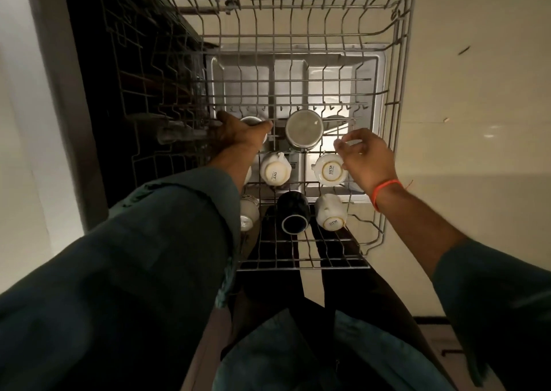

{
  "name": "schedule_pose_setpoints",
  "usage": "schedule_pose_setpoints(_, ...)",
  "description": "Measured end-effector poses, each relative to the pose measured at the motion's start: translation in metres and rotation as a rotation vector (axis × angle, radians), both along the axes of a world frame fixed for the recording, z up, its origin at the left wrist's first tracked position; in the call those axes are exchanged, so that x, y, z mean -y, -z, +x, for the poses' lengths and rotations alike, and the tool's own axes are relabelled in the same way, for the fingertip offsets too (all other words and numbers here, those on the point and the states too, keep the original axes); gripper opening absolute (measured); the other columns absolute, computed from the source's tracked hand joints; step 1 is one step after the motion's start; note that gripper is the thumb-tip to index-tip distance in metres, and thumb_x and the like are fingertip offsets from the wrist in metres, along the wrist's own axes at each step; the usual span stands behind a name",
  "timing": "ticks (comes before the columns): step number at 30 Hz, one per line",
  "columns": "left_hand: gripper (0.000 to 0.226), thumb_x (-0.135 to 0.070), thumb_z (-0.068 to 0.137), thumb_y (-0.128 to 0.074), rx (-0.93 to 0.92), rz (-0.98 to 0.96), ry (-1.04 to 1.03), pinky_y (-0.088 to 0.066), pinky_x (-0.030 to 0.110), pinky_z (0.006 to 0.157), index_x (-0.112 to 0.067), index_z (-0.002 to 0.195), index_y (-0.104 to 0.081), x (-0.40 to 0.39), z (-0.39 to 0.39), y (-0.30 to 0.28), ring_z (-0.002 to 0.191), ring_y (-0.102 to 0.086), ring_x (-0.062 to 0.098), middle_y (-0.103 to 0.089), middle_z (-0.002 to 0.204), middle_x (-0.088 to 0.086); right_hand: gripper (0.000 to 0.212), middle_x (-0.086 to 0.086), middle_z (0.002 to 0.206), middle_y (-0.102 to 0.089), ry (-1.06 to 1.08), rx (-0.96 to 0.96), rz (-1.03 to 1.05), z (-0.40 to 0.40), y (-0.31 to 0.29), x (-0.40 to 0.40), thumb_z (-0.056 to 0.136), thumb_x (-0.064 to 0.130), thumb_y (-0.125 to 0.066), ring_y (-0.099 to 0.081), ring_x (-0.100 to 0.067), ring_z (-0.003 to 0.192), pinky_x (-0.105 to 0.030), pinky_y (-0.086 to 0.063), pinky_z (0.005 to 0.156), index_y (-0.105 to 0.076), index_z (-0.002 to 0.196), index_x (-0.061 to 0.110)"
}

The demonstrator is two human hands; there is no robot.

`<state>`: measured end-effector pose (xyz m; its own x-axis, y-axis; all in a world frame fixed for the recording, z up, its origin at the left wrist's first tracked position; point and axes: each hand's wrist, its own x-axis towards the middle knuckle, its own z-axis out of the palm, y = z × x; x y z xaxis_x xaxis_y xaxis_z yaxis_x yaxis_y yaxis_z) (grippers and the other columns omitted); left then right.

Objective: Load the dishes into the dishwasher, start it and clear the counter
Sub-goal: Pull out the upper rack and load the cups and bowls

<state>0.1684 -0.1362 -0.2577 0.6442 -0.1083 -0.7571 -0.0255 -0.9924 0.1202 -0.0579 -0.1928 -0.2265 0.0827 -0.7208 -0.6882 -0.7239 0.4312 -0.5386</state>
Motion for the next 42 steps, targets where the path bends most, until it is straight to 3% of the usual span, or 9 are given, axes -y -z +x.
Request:
schedule_pose_setpoints(2, 0.121, -0.06, 0.071, -0.083, 0.005, -0.011, -0.001, -0.044, 0.054, 0.11, -0.016, 0.16, -0.015, -0.003, 0.002, 0.007, 0.143, -0.04, 0.042, -0.033, 0.16, 0.018, 0.017, -0.001, 0.081, -0.067, -0.056, 0.015, -0.015, -0.001, -0.003, -0.002, 0.09, 0.031, -0.07, -0.065, -0.011, 0.069, -0.009, -0.048, 0.053, -0.066, 0.103, 0.02)
schedule_pose_setpoints(4, 0.119, -0.059, 0.071, -0.083, 0.014, -0.011, 0.017, -0.046, 0.054, 0.109, -0.017, 0.16, -0.017, -0.004, 0.002, 0.005, 0.143, -0.04, 0.041, -0.034, 0.16, 0.017, 0.018, 0.006, 0.076, -0.062, -0.096, 0.024, -0.036, 0.001, -0.006, -0.003, 0.092, 0.027, -0.069, -0.059, -0.003, 0.065, -0.004, -0.037, 0.046, -0.065, 0.106, 0.017)
schedule_pose_setpoints(8, 0.102, -0.051, 0.083, -0.076, 0.025, -0.027, 0.084, -0.037, 0.047, 0.113, -0.017, 0.16, -0.019, -0.01, -0.003, -0.005, 0.146, -0.035, 0.038, -0.029, 0.163, 0.014, 0.024, -0.001, 0.094, -0.067, -0.172, 0.044, -0.088, 0.008, -0.012, -0.007, 0.09, 0.03, -0.07, -0.067, -0.015, 0.078, -0.024, -0.056, 0.068, -0.064, 0.112, 0.021)
schedule_pose_setpoints(10, 0.092, -0.048, 0.085, -0.074, 0.042, -0.068, 0.083, -0.04, 0.048, 0.11, -0.018, 0.157, -0.025, -0.015, -0.009, -0.013, 0.143, -0.037, 0.039, -0.029, 0.161, 0.014, 0.031, -0.002, 0.105, -0.065, -0.231, 0.041, -0.129, 0.01, -0.018, -0.009, 0.09, 0.032, -0.07, -0.065, -0.02, 0.092, -0.037, -0.056, 0.083, -0.063, 0.118, 0.021)
schedule_pose_setpoints(14, 0.073, -0.043, 0.088, -0.073, 0.118, -0.178, 0.187, -0.045, 0.048, 0.106, -0.017, 0.148, -0.039, -0.04, -0.03, -0.04, 0.138, -0.042, 0.037, -0.034, 0.154, 0.015, 0.038, -0.005, 0.119, -0.062, -0.292, 0.056, -0.186, 0.015, -0.031, -0.013, 0.091, 0.029, -0.069, -0.06, -0.019, 0.108, -0.04, -0.051, 0.096, -0.061, 0.126, 0.017)
schedule_pose_setpoints(18, 0.07, -0.036, 0.091, -0.07, 0.112, -0.279, 0.182, -0.04, 0.044, 0.108, -0.02, 0.151, -0.037, -0.071, -0.054, -0.076, 0.144, -0.034, 0.034, -0.027, 0.159, 0.011, 0.039, -0.008, 0.123, -0.061, -0.332, 0.07, -0.216, 0.011, -0.051, -0.02, 0.092, 0.027, -0.067, -0.057, -0.022, 0.114, -0.034, -0.047, 0.097, -0.06, 0.129, 0.016)
schedule_pose_setpoints(23, 0.067, -0.034, 0.09, -0.071, 0.099, -0.336, 0.154, -0.045, 0.042, 0.102, -0.024, 0.149, -0.04, -0.106, -0.078, -0.129, 0.131, -0.049, 0.033, -0.039, 0.149, 0.011, 0.04, -0.01, 0.126, -0.06, -0.376, 0.111, -0.223, -0.002, -0.085, -0.03, 0.092, 0.028, -0.067, -0.054, -0.023, 0.119, -0.036, -0.046, 0.099, -0.059, 0.13, 0.018)
schedule_pose_setpoints(33, 0.068, -0.034, 0.092, -0.07, 0.158, -0.639, 0.129, -0.038, 0.047, 0.116, -0.024, 0.151, -0.037, -0.155, -0.119, -0.218, 0.142, -0.035, 0.023, -0.034, 0.153, 0.006, 0.051, -0.004, 0.139, -0.053, -0.484, 0.264, -0.301, -0.007, -0.154, -0.047, 0.094, 0.041, -0.065, -0.05, -0.019, 0.128, -0.034, -0.042, 0.107, -0.051, 0.14, 0.023)
schedule_pose_setpoints(42, 0.057, -0.037, 0.097, -0.066, 0.285, -0.804, -0.07, -0.037, 0.013, 0.091, -0.037, 0.147, -0.038, -0.18, -0.138, -0.285, 0.133, -0.041, 0.005, -0.033, 0.148, -0.013, 0.047, 0.007, 0.145, -0.05, -0.499, 0.501, -0.297, 0.001, -0.222, -0.068, 0.095, 0.046, -0.063, -0.046, -0.008, 0.133, -0.044, -0.045, 0.11, -0.05, 0.14, 0.036)
